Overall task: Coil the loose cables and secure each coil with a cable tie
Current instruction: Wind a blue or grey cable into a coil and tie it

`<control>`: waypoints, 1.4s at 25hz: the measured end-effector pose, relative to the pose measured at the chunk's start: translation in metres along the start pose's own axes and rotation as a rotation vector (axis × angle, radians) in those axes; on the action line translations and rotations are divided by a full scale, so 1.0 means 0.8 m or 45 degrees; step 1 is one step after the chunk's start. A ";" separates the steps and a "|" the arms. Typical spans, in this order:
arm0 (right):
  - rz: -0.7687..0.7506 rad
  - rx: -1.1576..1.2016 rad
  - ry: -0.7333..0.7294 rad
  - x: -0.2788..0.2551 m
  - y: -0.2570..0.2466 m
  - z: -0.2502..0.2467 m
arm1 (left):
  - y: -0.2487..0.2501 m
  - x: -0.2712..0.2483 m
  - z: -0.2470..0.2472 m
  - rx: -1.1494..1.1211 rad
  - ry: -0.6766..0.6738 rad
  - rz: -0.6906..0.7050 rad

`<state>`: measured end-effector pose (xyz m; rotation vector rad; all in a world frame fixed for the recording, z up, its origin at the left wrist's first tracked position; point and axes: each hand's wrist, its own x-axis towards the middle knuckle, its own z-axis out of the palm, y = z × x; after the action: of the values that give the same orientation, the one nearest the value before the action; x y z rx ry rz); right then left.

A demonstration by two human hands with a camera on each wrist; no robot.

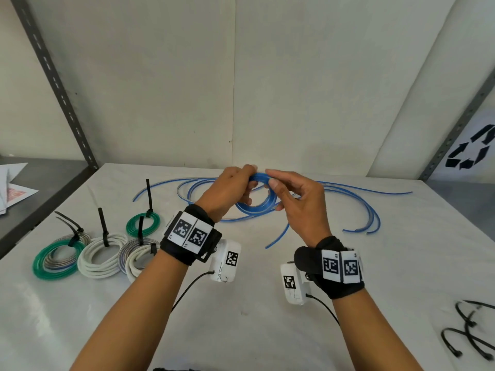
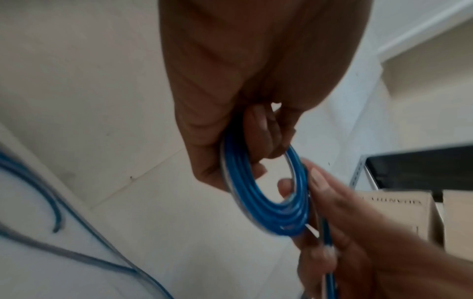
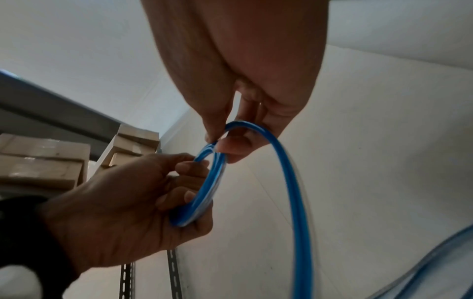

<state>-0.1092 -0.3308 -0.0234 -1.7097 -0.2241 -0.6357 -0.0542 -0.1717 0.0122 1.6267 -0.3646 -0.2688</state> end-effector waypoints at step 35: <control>-0.017 -0.284 -0.188 -0.001 0.000 -0.006 | -0.008 -0.001 -0.004 0.243 -0.121 -0.083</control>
<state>-0.1114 -0.3350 -0.0234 -1.9747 -0.2774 -0.5609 -0.0532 -0.1684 0.0062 1.8194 -0.4205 -0.3707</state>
